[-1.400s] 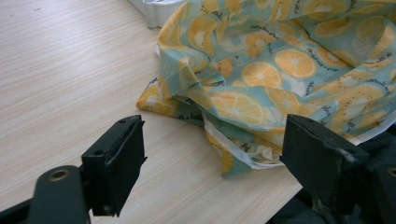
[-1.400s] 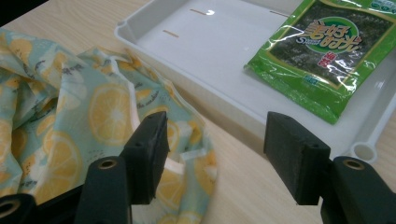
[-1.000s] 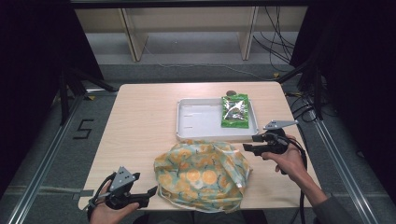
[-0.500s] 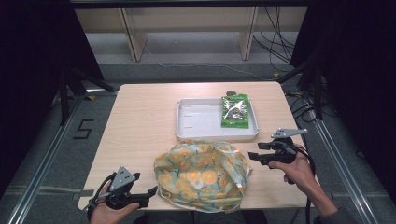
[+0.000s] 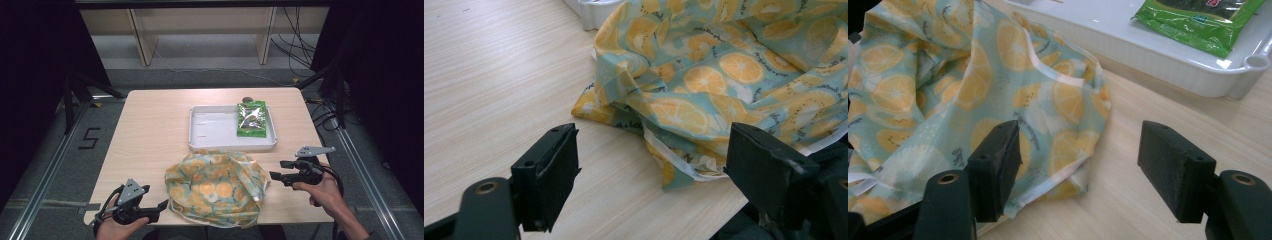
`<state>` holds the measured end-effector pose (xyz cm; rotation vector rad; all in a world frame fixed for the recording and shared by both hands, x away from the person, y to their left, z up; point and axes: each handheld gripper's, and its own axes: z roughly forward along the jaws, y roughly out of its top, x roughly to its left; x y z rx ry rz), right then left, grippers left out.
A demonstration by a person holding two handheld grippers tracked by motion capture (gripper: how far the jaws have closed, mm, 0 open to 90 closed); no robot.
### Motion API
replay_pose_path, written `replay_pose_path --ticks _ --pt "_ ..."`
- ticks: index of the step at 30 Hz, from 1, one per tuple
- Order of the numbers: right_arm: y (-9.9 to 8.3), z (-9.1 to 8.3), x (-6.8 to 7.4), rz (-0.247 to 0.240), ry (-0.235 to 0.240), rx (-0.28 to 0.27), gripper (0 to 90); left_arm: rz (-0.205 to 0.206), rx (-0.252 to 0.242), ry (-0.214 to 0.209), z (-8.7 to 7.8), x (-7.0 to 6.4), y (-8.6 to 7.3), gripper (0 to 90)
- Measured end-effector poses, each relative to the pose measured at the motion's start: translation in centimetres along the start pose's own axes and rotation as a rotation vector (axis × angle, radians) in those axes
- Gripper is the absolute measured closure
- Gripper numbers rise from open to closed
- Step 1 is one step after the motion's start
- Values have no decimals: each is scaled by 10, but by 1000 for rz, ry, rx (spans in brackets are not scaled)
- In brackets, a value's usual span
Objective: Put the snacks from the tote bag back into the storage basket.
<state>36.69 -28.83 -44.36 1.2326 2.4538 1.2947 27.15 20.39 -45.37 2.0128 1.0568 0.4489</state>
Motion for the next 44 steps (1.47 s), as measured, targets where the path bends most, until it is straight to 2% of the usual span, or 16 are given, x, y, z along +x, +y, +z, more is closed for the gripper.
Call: replay_pose_path --ticks 3,7,10,14,16,17,18,19,20,21,22,26,32,38,43,44 --pt "-3 -2 -1 -30 -10 0 345 7 10 -2 -1 1 0 205" --pt "-11 -6 2 6 -2 29 345 1 1 1 0 0 0 205" --pt "-16 -6 3 1 10 15 343 -2 0 1 0 0 0 205" --pt "-22 -7 4 -2 -9 29 341 2 2 -1 -1 0 0 205" --pt "-26 -8 3 1 7 42 332 1 -1 -1 0 0 0 205" --pt "-27 -9 1 -24 3 45 327 -1 -2 0 0 0 0 205" --pt "-29 -10 3 14 -4 52 319 1 -2 -1 0 0 0 205" --pt "-31 -10 2 -15 -17 37 318 3 0 0 0 0 0 205" --pt "-32 -10 1 -13 -13 56 318 3 1 -1 0 0 0 205" --pt "-35 -11 6 27 -7 69 318 7 5 0 0 0 0 205" --pt "-37 -10 3 -25 -17 57 318 4 4 1 0 0 0 205" --pt "-43 -12 7 0 -15 80 317 9 8 2 -1 0 0 205" --pt "-46 -16 10 -4 -20 76 316 4 3 0 0 0 0 205" --pt "-47 -16 9 -38 -28 62 317 9 9 -1 0 1 0 205" --pt "-46 -17 9 -33 -32 71 316 6 8 -6 0 2 0 205" --pt "-47 -17 11 -8 -21 75 315 4 8 -6 0 2 0 205"
